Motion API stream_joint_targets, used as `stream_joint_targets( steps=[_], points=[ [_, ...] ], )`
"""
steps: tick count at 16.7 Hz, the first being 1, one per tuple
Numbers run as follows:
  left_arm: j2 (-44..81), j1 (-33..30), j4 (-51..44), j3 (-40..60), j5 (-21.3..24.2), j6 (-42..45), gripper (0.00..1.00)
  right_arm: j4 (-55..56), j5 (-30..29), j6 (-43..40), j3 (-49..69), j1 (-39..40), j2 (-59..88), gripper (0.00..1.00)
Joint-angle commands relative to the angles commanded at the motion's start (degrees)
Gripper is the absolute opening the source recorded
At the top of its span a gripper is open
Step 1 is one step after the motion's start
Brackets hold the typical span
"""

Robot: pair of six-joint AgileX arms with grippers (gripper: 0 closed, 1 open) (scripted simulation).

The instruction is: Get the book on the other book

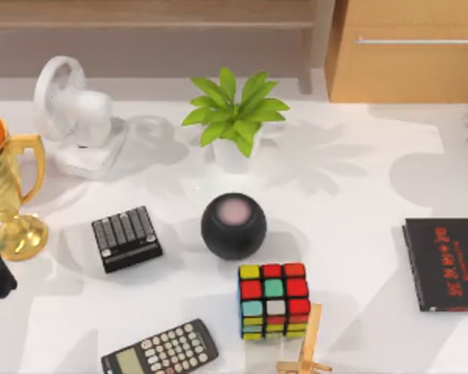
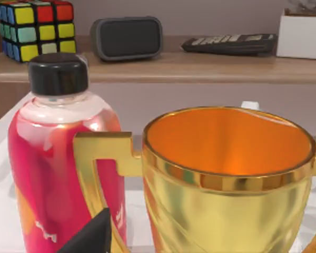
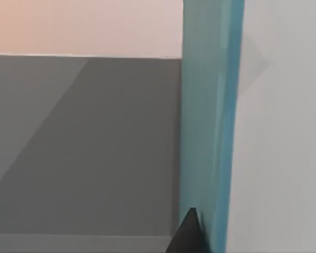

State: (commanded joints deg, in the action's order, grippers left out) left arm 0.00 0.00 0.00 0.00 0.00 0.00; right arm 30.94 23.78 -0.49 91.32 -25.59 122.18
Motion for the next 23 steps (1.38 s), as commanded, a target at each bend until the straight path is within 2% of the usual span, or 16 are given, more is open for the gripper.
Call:
stream_joint_targets(
  steps=[10, 13, 15, 18, 23],
  points=[
    [0.00, 0.00, 0.00, 0.00, 0.00, 0.00, 1.00, -0.86, 0.56, 0.18, -1.46, -0.41, -2.44, 0.00],
    [0.00, 0.00, 0.00, 0.00, 0.00, 0.00, 1.00, -1.83, -1.66, 3.72, -3.22, -0.41, -5.86, 0.00],
    [0.00, 0.00, 0.00, 0.00, 0.00, 0.00, 1.00, -3.45, -4.76, 9.09, -5.92, -0.35, -10.91, 0.00],
    [0.00, 0.00, 0.00, 0.00, 0.00, 0.00, 1.00, -6.71, -11.03, 21.61, -12.21, 0.72, -21.31, 0.00],
    [0.00, 0.00, 0.00, 0.00, 0.00, 0.00, 1.00, -13.19, -22.54, 51.97, -30.22, 6.70, -42.46, 0.00]
  ],
)
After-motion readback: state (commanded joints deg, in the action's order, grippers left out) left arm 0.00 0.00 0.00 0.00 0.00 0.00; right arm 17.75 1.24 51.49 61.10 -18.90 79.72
